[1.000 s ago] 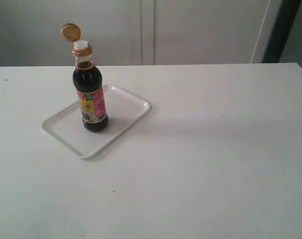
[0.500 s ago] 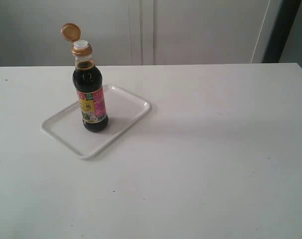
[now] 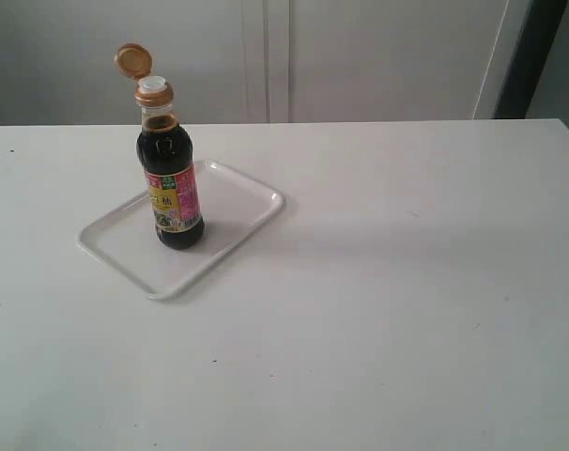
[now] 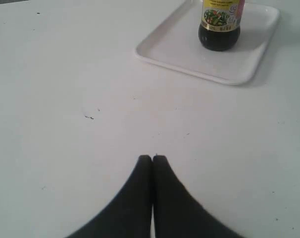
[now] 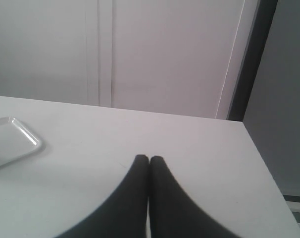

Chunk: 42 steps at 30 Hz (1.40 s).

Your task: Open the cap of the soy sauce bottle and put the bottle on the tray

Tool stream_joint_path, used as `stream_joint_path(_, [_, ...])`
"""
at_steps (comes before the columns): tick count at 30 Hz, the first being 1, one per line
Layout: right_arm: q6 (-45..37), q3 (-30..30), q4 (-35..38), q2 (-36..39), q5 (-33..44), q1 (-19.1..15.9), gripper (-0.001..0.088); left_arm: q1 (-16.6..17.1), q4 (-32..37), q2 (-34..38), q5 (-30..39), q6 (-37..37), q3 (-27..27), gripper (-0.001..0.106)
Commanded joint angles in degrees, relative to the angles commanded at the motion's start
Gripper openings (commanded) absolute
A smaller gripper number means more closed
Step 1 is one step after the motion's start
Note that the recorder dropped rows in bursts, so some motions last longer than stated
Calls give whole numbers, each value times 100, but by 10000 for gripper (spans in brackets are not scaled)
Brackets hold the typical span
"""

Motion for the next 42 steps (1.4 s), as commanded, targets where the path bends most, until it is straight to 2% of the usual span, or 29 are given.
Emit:
stream_joint_path(19, [0, 0, 0, 0, 0, 0, 0, 0, 0, 0, -3, 46, 0, 0])
stream_joint_path(22, [0, 13, -180, -100, -50, 0, 0, 0, 0, 0, -3, 46, 0, 0])
stream_joint_path(29, [642, 451, -512, -852, -226, 0, 0, 0, 0, 0, -3, 46, 0, 0])
stream_joint_path(36, [1218, 828, -651, -852, -125, 0, 0, 0, 16, 0, -3, 45, 0, 0])
stream_joint_path(42, [1177, 1105, -877, -852, -138, 0, 0, 0, 16, 0, -3, 45, 0, 0])
